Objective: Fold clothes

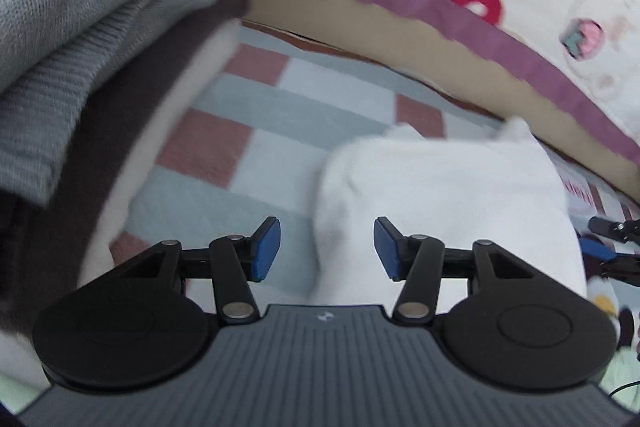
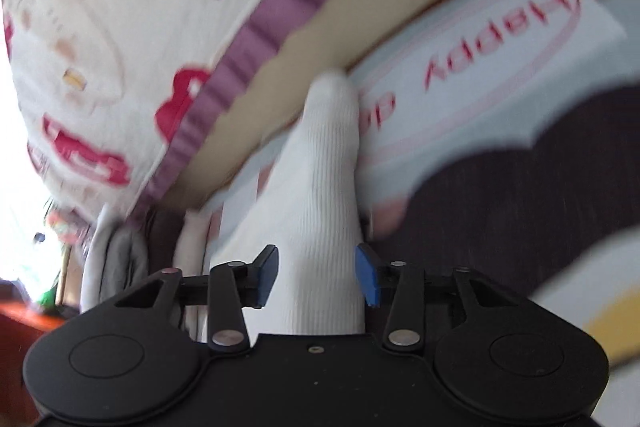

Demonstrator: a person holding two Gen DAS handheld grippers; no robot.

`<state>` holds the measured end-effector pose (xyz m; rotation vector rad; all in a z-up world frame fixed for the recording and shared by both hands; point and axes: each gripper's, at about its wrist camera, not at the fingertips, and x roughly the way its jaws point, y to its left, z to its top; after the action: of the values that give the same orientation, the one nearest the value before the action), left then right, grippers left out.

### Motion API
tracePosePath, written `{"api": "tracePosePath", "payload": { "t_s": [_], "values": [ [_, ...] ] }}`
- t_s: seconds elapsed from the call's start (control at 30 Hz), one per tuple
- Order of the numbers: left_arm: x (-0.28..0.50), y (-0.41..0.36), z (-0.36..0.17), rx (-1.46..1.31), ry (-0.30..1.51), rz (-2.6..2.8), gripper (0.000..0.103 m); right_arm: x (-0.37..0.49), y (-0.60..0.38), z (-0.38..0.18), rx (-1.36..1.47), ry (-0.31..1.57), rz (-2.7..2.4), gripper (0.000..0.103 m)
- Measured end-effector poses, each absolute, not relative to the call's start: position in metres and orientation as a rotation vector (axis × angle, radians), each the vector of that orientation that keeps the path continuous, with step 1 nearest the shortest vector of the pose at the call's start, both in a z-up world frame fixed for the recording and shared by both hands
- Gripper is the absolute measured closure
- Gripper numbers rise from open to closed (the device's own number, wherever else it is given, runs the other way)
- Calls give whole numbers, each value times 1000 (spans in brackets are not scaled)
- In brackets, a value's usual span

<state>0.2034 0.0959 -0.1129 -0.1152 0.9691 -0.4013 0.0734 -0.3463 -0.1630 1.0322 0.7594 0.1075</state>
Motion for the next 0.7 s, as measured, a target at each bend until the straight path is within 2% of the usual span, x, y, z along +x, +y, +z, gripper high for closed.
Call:
{"api": "tracePosePath", "payload": {
  "t_s": [0.27,0.37,0.43,0.5,0.53,0.57,0.6,0.63,0.67,0.7],
  "values": [
    [194,110,-136,-234,1109,-430,50,49,-321,-187,1109,815,210,50],
    [198,119,-146,-318,1150,-453,48,55,-316,-186,1089,826,219,44],
    [199,117,-150,-343,1149,-452,47,64,-313,-187,1061,842,224,35],
    [201,114,-153,-354,1137,-437,44,78,-309,-187,1006,843,232,34],
    [200,111,-153,-347,1127,-444,37,86,-307,-186,975,841,237,36],
    [199,106,-151,-329,1115,-464,36,93,-304,-182,920,838,246,40],
    [198,101,-150,-311,1102,-484,43,100,-299,-174,839,835,258,59],
    [197,95,-149,-293,1090,-504,84,101,-292,-162,748,805,270,65],
    [195,90,-147,-275,1077,-524,94,96,-283,-145,647,745,281,66],
    [194,85,-146,-257,1064,-543,93,89,-276,-131,576,695,276,68]
  ]
}}
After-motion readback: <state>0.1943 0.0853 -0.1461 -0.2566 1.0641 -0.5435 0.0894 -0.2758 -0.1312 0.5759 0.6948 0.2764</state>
